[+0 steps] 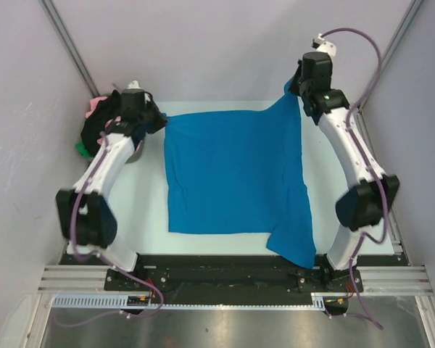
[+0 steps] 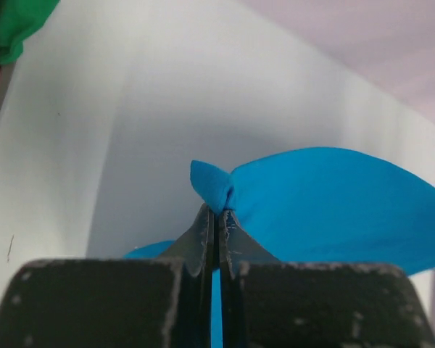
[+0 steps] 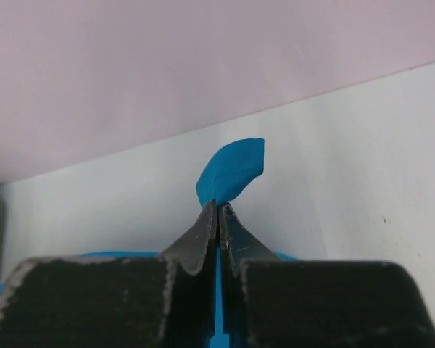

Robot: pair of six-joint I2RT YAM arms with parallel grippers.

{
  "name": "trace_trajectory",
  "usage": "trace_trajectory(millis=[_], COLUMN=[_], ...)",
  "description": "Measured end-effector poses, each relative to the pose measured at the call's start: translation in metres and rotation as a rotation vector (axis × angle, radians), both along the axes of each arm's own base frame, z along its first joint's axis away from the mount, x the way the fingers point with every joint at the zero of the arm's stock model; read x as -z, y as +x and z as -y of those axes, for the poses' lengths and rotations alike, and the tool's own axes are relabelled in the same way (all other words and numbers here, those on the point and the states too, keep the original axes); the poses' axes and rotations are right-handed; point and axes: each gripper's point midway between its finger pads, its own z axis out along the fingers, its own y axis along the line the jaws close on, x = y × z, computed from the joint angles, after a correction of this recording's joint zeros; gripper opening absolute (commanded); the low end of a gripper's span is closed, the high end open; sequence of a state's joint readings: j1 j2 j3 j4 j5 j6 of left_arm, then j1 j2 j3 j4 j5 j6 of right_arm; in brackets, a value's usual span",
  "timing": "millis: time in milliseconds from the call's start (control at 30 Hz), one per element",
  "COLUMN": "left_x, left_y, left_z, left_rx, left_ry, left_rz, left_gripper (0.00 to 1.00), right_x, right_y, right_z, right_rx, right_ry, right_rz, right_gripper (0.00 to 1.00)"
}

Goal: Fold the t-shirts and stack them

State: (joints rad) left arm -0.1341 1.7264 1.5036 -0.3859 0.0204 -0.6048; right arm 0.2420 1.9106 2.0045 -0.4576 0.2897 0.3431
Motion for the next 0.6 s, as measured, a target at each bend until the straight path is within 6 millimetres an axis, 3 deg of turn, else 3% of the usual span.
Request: trace_trajectory(millis=[100,200,333,433,600], left_x=[-0.065,-0.136,-0.222,-0.275,-0.355], left_y=[-0.043,-0.096,-0.167,-0.221,-0.311], left_z=[0.001,0.000,-0.005,-0.009,-0.014], left_rx=[0.014,0.040,0.076,0.110,0.180], left_ry=[-0.053,-0.090,-0.120,-0.121,-0.098], left_rz=[0.143,0.317,0.543,0.684,0.919], left_gripper=[0.00,0.00,0.00,0.00,0.00], right_x=[-0.058,-0.109,-0.187,-0.245,-0.312], right_y=[-0.054,-0.126,-0.223,-0.301,-0.416], right_z=[-0.011,-0.020,-0.012,0.020,0.090], right_rx=[-0.025,-0.074,-0.125,-0.144,-0.133], right_ry=[0.005,0.006,0.050,0.130,0.262], right_rz=[0.103,0.209,0.414,0.599,0.892], right_gripper=[0.00,0.00,0.00,0.00,0.00])
